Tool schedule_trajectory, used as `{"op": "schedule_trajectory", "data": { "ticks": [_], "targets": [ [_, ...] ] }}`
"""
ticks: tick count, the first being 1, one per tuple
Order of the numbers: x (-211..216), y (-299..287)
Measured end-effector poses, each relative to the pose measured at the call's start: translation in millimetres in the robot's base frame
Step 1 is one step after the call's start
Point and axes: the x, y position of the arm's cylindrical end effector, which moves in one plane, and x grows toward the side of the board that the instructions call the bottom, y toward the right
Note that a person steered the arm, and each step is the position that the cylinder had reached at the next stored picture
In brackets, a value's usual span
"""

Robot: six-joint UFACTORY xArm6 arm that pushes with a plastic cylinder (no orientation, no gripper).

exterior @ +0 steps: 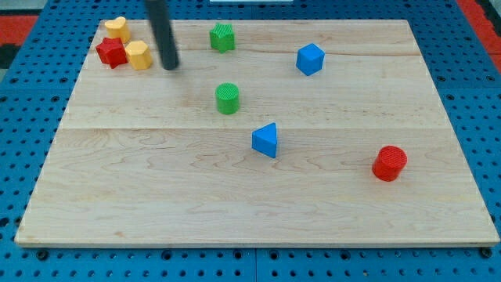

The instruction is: Push the red circle into the red star

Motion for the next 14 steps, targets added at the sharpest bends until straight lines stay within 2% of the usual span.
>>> {"op": "schedule_trajectory", "data": {
  "ticks": [1,2,3,4,5,7,8,9,10,11,13,14],
  "targets": [
    [64,121],
    [106,250],
    [140,323],
    [179,295],
    [141,255],
    [196,352],
    [199,294],
    [180,187],
    [191,130],
    [213,131],
    [151,-32],
    [156,-48]
  ]
}}
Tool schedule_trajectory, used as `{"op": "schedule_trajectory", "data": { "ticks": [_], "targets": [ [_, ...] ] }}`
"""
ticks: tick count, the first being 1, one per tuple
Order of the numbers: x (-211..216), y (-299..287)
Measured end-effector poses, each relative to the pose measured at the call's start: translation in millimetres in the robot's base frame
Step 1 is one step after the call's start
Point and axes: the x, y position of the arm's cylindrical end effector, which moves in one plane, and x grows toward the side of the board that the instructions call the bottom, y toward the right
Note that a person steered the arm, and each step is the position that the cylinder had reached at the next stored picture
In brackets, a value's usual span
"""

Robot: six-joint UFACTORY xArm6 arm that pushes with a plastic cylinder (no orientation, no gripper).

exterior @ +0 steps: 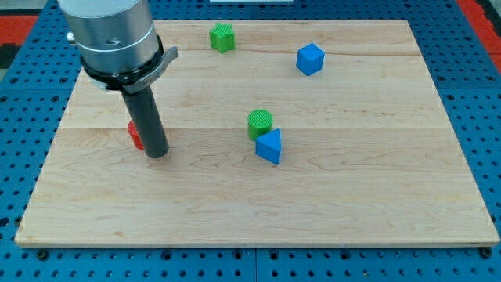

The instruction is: Push the red circle into the red star

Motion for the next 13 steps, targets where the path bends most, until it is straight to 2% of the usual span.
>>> {"op": "schedule_trajectory", "data": {
  "ticks": [1,3,4,5,8,9,13],
  "targets": [
    [-11,3],
    [-106,-72],
    [-55,-54],
    [-50,-108],
    [-154,-94],
    [-138,-88],
    [-132,-67]
  ]
}}
